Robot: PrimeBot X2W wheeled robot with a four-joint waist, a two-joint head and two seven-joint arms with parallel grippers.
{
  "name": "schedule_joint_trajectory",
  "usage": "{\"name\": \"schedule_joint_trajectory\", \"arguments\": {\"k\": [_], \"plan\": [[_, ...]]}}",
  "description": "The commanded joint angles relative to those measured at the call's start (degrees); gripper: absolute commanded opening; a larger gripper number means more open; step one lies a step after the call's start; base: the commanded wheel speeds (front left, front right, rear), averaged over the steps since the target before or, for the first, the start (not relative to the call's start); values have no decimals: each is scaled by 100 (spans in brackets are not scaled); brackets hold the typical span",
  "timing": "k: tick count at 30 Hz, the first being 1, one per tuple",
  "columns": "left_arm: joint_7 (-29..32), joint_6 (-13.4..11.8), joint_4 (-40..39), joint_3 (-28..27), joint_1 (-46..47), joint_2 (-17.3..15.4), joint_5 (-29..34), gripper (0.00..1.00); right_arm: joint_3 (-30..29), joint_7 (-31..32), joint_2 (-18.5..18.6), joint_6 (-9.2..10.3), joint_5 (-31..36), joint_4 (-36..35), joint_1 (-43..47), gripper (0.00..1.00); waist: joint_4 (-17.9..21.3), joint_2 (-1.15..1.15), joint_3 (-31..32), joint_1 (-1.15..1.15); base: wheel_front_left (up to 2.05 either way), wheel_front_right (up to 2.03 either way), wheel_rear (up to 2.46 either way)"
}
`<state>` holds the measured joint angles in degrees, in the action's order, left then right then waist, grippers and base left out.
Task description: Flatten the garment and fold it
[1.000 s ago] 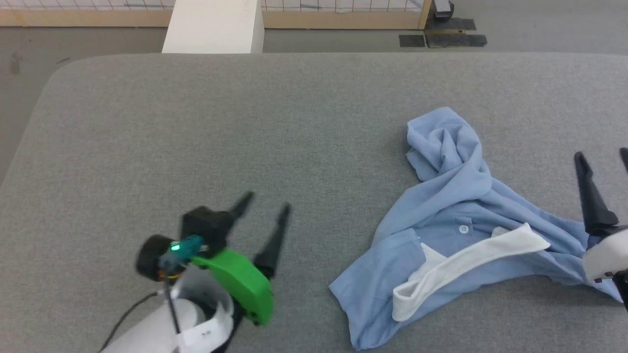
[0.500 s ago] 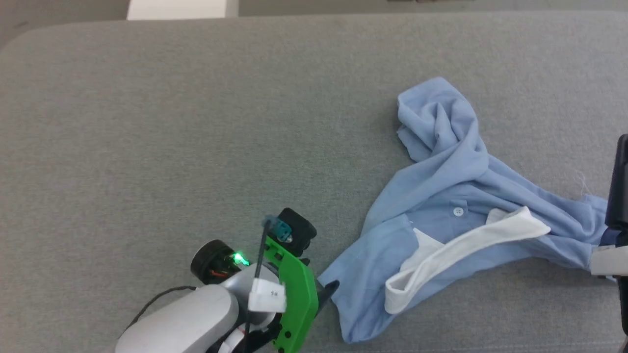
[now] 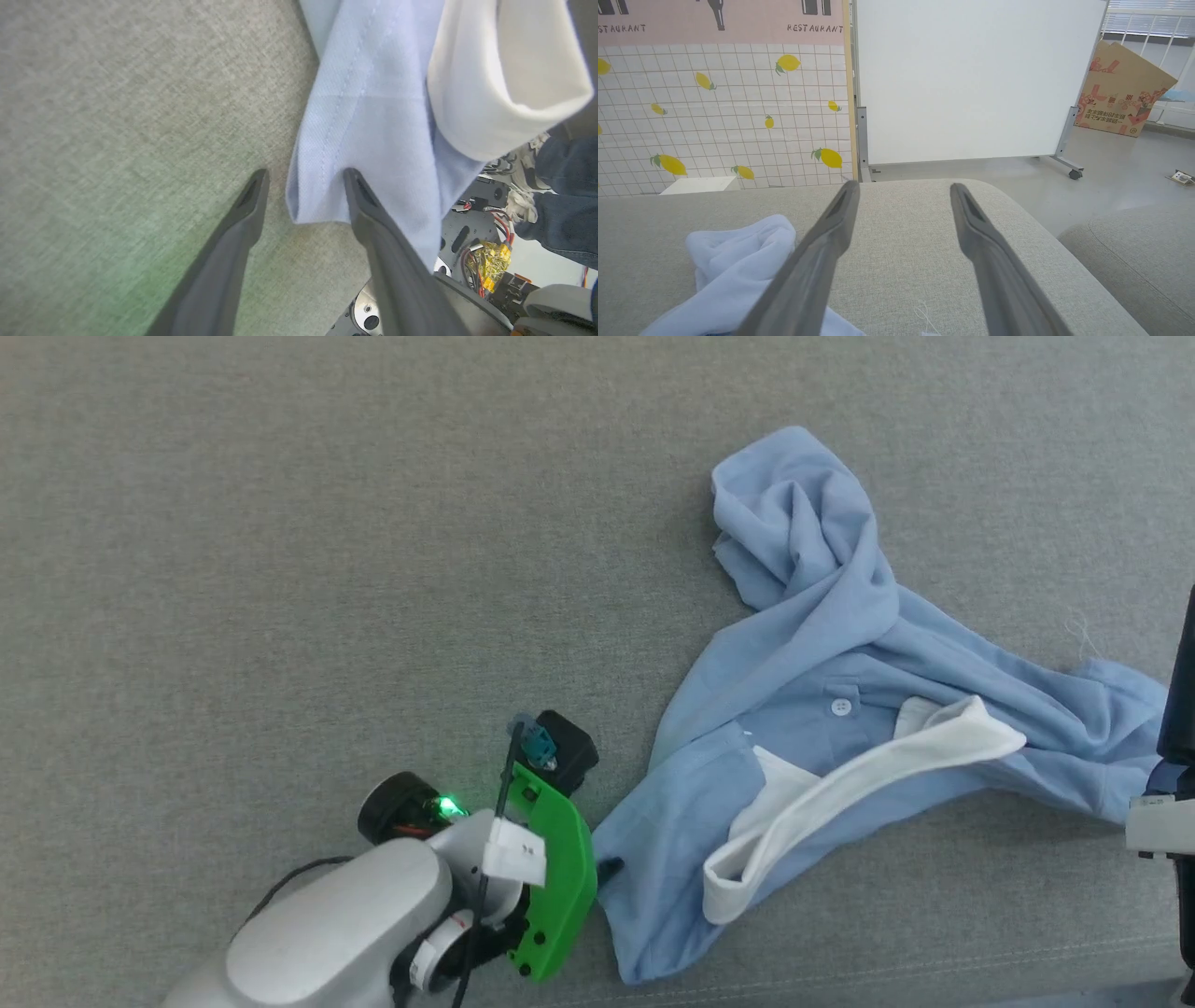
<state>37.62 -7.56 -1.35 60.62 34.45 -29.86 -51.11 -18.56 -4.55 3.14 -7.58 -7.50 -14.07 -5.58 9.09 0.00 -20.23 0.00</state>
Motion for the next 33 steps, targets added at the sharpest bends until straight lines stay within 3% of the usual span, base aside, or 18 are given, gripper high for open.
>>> {"name": "schedule_joint_trajectory", "arguments": {"k": [1, 11, 18, 25, 33], "plan": [[71, 41, 158, 83, -43, -18, -69, 0, -7, -45, -22, 9, 41, 27, -52, 100, 29, 0, -37, 0, 0, 0, 0], [-818, -234, 284, -418, -30, -51, 79, 0, 104, 126, -25, 9, 173, 226, 14, 100, -326, 0, 449, 0, 0, 0, 0], [-1567, -702, 94, -1080, 40, -259, 190, 0, 153, 318, -4, 9, 230, 306, 176, 100, -764, 0, 961, 0, 0, 0, 0], [-2197, -1364, -66, -1741, -193, -654, 274, 0, 200, 450, 26, 9, 222, 388, 324, 100, -1115, 0, 1224, 0, 0, 0, 0], [-2264, -1727, 299, -1846, -1263, -1189, 19, 0, 243, 565, 10, 9, 236, 474, 395, 100, -1225, 0, 1158, 0, 0, 0, 0]]}}
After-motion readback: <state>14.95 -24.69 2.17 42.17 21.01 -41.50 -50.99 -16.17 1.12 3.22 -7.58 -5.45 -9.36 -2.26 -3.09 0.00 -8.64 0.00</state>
